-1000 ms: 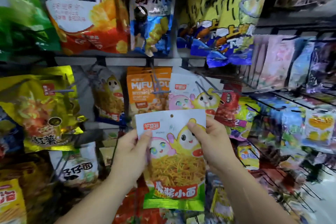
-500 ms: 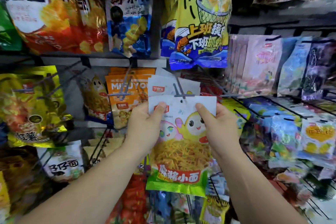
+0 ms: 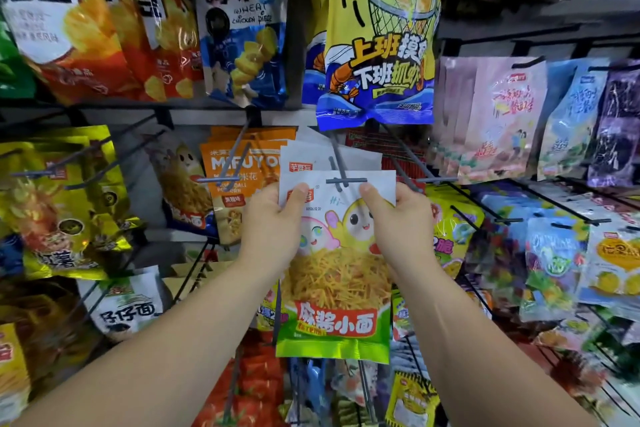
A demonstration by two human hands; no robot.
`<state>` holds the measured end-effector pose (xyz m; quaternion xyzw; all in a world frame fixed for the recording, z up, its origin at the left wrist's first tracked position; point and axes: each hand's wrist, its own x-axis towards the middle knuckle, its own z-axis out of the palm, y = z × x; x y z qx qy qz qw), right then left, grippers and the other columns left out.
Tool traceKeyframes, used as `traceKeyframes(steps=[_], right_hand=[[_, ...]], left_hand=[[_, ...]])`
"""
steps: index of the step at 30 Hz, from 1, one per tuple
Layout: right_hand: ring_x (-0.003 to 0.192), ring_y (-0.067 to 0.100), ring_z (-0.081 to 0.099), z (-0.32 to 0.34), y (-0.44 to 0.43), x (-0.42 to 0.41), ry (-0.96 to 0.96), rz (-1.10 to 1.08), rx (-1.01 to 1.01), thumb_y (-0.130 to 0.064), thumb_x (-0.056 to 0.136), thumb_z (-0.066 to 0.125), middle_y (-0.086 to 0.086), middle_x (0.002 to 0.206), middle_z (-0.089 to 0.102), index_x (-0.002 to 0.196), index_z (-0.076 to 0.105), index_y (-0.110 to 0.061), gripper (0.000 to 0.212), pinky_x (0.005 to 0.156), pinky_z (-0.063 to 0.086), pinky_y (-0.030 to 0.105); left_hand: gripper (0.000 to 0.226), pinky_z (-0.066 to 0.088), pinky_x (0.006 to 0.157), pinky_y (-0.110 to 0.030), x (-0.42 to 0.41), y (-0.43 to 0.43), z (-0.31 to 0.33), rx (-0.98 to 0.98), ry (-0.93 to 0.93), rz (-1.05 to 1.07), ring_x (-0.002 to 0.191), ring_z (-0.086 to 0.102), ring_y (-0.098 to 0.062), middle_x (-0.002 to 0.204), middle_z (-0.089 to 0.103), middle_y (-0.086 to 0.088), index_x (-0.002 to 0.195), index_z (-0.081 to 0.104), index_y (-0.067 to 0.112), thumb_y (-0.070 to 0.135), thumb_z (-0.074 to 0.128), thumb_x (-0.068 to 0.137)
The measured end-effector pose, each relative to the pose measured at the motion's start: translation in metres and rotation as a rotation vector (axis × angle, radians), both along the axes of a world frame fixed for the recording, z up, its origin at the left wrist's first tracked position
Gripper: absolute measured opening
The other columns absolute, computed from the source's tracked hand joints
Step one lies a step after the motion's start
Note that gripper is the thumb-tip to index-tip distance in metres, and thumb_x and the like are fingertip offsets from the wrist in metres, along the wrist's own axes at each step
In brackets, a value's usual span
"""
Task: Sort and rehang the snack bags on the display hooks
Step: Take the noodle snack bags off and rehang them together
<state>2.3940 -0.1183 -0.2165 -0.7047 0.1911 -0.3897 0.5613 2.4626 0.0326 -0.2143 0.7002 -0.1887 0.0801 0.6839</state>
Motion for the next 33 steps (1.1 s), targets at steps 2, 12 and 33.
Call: traceKeyframes(steps=[2, 12, 33], right_hand=[[0.054, 0.02, 0.052, -0.003, -0.002, 0.017, 0.024, -0.051, -0.006, -0.044, 0.088, 0.068, 0.006, 0.065, 0.067, 0.088, 0.073, -0.016, 0.028, 0.054, 0.051, 0.045], [0.062, 0.032, 0.049, -0.006, -0.012, 0.059, 0.109, -0.201, -0.201, -0.034, 0.098, 0.063, 0.018, 0.07, 0.059, 0.075, 0.054, 0.004, 0.045, 0.054, 0.026, 0.035], [0.141, 0.018, 0.036, -0.031, 0.027, 0.018, 0.111, -0.196, -0.272, -0.028, 0.086, 0.08, 0.005, 0.156, 0.036, 0.157, 0.03, -0.014, 0.087, 0.103, 0.028, 0.016]], left_hand=[[0.018, 0.055, 0.051, -0.022, 0.013, -0.005, 0.0, 0.023, -0.001, 0.012, 0.082, 0.073, -0.012, 0.097, 0.077, 0.011, 0.109, 0.074, 0.027, 0.035, 0.059, 0.102], [0.04, 0.04, 0.045, -0.012, 0.049, -0.022, 0.012, 0.04, -0.008, 0.073, 0.048, 0.053, -0.002, 0.057, 0.049, 0.008, 0.065, 0.049, 0.016, 0.027, 0.062, 0.101], [0.032, 0.034, 0.056, -0.031, 0.043, 0.017, -0.017, 0.559, -0.18, 0.174, 0.067, 0.055, -0.019, 0.073, 0.065, 0.001, 0.08, 0.063, 0.015, 0.044, 0.075, 0.087]])
